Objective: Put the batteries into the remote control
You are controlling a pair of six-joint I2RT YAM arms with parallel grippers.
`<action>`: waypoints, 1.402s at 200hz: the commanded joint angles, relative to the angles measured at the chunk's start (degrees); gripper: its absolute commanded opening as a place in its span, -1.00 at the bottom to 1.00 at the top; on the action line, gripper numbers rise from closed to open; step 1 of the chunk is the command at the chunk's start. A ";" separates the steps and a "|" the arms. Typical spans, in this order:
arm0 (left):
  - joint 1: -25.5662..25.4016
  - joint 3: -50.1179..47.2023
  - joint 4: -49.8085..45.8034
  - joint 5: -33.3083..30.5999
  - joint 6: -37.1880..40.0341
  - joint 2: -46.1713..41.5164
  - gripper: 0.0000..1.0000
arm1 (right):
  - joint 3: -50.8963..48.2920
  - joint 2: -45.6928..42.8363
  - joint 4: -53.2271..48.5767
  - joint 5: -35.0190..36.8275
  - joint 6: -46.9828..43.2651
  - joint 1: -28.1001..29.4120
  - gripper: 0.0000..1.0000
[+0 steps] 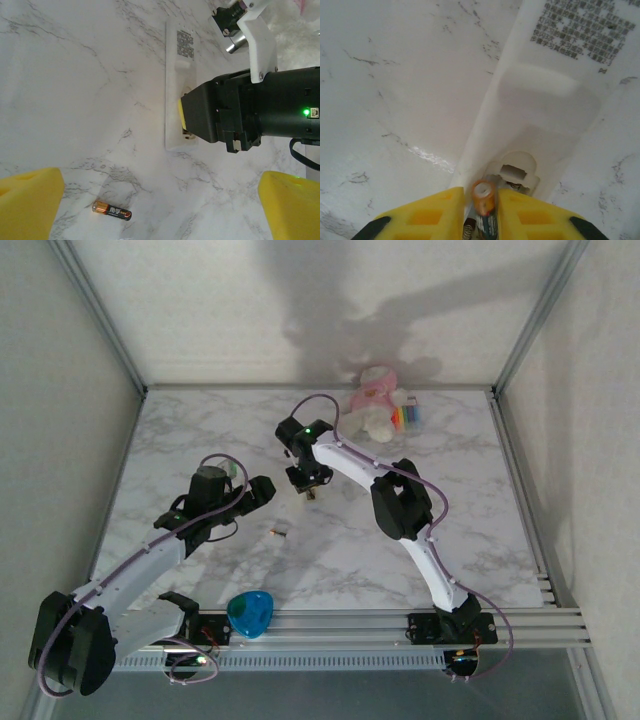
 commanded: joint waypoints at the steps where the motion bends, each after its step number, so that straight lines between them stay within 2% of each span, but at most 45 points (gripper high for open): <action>1: -0.55 -0.33 0.47 -1.26 -0.13 -0.82 0.99 | 0.70 0.74 -0.99 0.28 0.45 0.34 -0.59; 19: -0.56 -0.31 0.42 -1.27 -0.18 -0.81 0.99 | 0.24 0.04 -0.80 0.25 1.04 0.36 -0.67; 62: -0.50 -0.55 0.56 -1.18 -0.10 -1.00 0.99 | -1.21 -2.35 -0.05 0.82 3.68 0.35 -0.69; 106: -0.49 -0.78 0.81 -0.74 0.17 -0.75 0.99 | -3.00 -4.94 1.98 2.36 10.47 0.10 -0.68; 159: -0.56 -0.94 1.04 -0.13 0.34 -0.51 0.99 | -8.51 -8.43 8.28 5.83 17.55 -0.32 -0.69; 206: -0.56 -0.76 1.04 0.67 0.64 0.25 0.99 | -12.29 -8.76 13.68 5.76 23.26 -0.52 -0.70; 280: -0.55 -0.79 0.90 0.76 0.97 0.51 0.99 | -16.80 -9.87 16.74 5.53 24.65 0.18 -0.70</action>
